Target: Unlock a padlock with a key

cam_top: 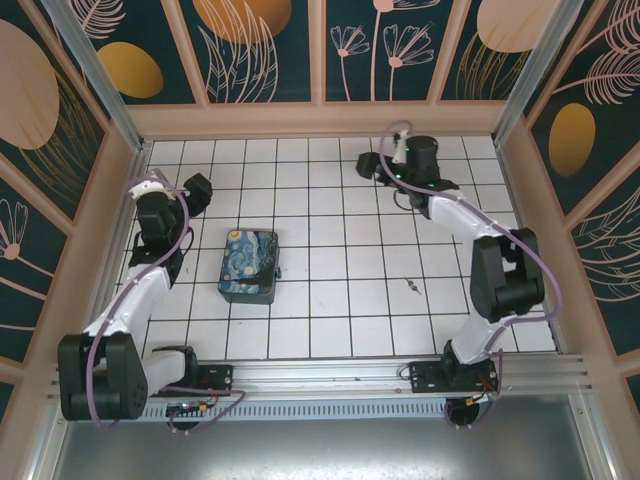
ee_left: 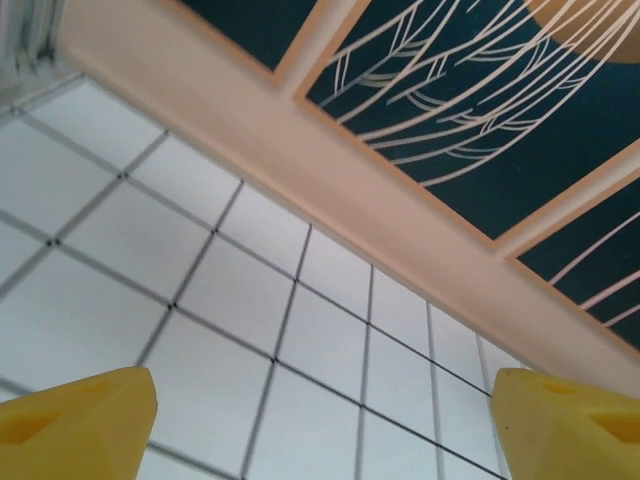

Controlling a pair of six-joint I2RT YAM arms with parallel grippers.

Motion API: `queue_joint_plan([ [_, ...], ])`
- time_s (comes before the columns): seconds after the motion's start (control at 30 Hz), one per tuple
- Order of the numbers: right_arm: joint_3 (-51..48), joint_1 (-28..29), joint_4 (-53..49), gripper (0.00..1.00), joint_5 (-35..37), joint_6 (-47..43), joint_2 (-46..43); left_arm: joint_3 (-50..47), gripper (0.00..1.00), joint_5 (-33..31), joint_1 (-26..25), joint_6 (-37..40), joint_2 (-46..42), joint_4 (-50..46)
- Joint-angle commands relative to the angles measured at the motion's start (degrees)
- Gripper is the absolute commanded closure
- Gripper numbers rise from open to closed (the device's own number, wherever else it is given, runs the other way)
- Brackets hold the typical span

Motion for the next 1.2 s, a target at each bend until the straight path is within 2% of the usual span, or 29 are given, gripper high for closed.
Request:
queue_joint_plan([
  [0.0, 7.27, 3.11, -3.87, 0.12, -5.49, 5.16, 5.91, -0.14, 0.15, 2.13, 0.15, -11.56, -5.64, -15.69],
  [0.17, 16.87, 7.91, -4.25, 0.17, -8.21, 10.52, 14.59, -3.2, 0.16, 3.98, 0.06, -13.02, -11.86, -28.04],
  [0.33, 24.76, 12.49, -5.98, 0.17, -7.07, 13.1, 21.32, -10.09, 0.17, 7.82, -0.81, -15.81, -16.95, -29.07],
  [0.47, 29.17, 14.01, -7.99, 0.2, -7.06, 13.23, 24.79, -11.51, 0.17, 8.53, -1.12, -15.29, -15.25, -24.05],
  [0.63, 22.76, 14.9, -4.62, 0.2, -5.61, 14.4, 21.49, -8.53, 0.16, 11.55, -2.04, -13.41, -4.69, -17.24],
  [0.73, 16.78, 14.98, -2.26, 0.2, -4.64, 14.65, 17.51, -6.98, 0.16, 12.87, -4.43, -13.43, 1.19, -12.41],
  [1.17, -10.3, 14.8, 3.03, 0.19, 3.95, 16.45, -3.41, 8.49, 0.16, 12.44, -21.82, -16.96, 20.84, -0.52],
])
